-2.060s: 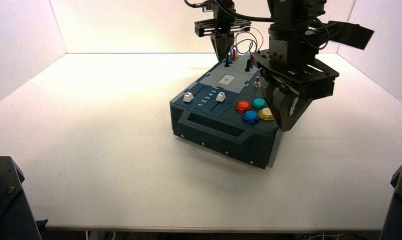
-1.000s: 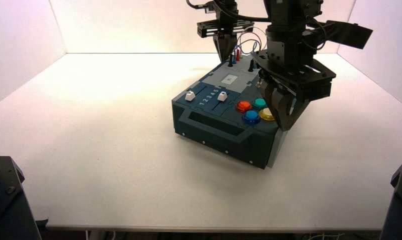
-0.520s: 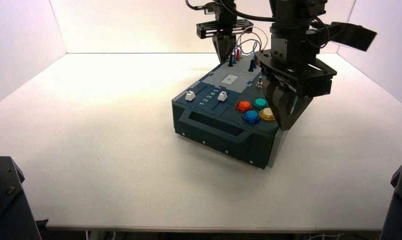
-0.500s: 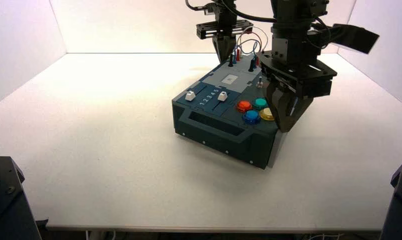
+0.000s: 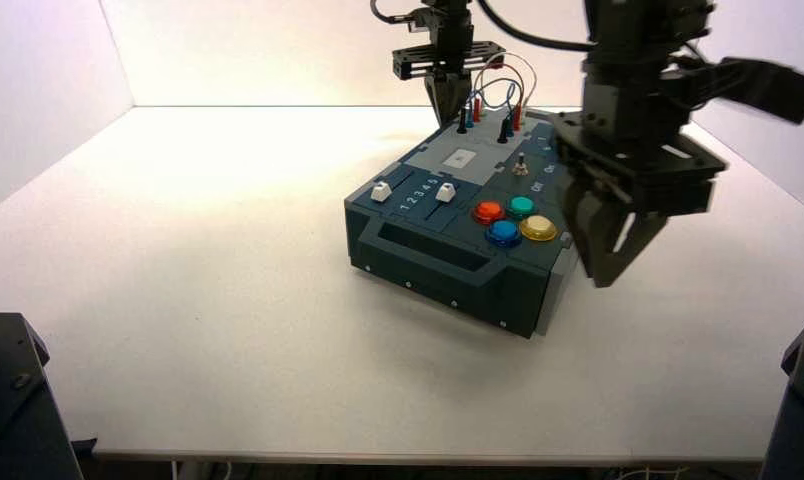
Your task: Rotate the box clockwise.
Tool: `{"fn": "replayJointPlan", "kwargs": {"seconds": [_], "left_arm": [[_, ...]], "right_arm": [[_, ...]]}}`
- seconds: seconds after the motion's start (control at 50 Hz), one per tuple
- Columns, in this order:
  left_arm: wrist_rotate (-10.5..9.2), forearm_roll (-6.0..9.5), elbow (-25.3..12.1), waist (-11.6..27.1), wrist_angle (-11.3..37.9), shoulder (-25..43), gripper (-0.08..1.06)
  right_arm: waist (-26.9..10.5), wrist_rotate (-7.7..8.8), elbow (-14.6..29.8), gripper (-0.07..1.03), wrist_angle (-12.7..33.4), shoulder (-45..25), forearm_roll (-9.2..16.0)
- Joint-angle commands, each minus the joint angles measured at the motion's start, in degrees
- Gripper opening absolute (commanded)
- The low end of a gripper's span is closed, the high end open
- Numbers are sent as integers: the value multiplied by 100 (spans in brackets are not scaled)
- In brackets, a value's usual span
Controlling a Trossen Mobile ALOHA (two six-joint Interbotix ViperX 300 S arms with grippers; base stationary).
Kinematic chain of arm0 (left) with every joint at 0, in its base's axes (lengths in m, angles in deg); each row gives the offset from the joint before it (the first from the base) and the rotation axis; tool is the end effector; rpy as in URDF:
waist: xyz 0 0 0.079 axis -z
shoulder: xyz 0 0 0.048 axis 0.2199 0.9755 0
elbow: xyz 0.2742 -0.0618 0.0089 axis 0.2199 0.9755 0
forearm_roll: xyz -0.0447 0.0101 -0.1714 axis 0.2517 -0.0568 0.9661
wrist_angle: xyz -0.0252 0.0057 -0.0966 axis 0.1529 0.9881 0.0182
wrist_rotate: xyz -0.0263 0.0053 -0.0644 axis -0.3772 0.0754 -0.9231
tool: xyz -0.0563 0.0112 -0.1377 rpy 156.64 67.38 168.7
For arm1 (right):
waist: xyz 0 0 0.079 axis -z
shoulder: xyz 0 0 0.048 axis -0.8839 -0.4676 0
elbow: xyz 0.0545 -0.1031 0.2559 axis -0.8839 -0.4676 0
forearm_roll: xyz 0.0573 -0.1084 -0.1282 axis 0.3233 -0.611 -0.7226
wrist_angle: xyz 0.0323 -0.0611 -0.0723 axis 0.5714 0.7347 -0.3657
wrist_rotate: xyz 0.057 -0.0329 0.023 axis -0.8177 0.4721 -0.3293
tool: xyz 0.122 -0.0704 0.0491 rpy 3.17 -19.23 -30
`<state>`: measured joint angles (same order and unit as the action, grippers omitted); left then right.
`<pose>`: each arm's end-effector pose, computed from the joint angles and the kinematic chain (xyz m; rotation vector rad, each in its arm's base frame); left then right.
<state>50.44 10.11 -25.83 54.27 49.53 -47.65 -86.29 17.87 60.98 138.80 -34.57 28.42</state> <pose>0.1258 -0.4108 -0.0183 1.0257 1.2576 -1.3787 0.4737 0.1990 -0.0410 -0.2672 1.4913 0.2040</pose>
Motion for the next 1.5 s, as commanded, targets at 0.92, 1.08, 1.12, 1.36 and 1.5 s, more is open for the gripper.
{"fn": "replayJointPlan", "kwargs": {"seconds": [0.92,1.08,1.12,1.36,1.5], "left_arm": [[44,-18,-457,-404,413,272,14],[44,-26,-422,-545,431,299,13],[35,-35,-387,-580,431,299,13],[35,-53,-264,-765,422,299,13],[44,-62,-211,-879,422,299,13]], "right_arm": [[193,9,97,-2,360,308,-35],[237,9,53,-2,378,396,-35],[272,9,35,-2,387,422,-35],[387,26,9,-2,396,501,-44],[431,44,-9,-2,422,527,-44]]}}
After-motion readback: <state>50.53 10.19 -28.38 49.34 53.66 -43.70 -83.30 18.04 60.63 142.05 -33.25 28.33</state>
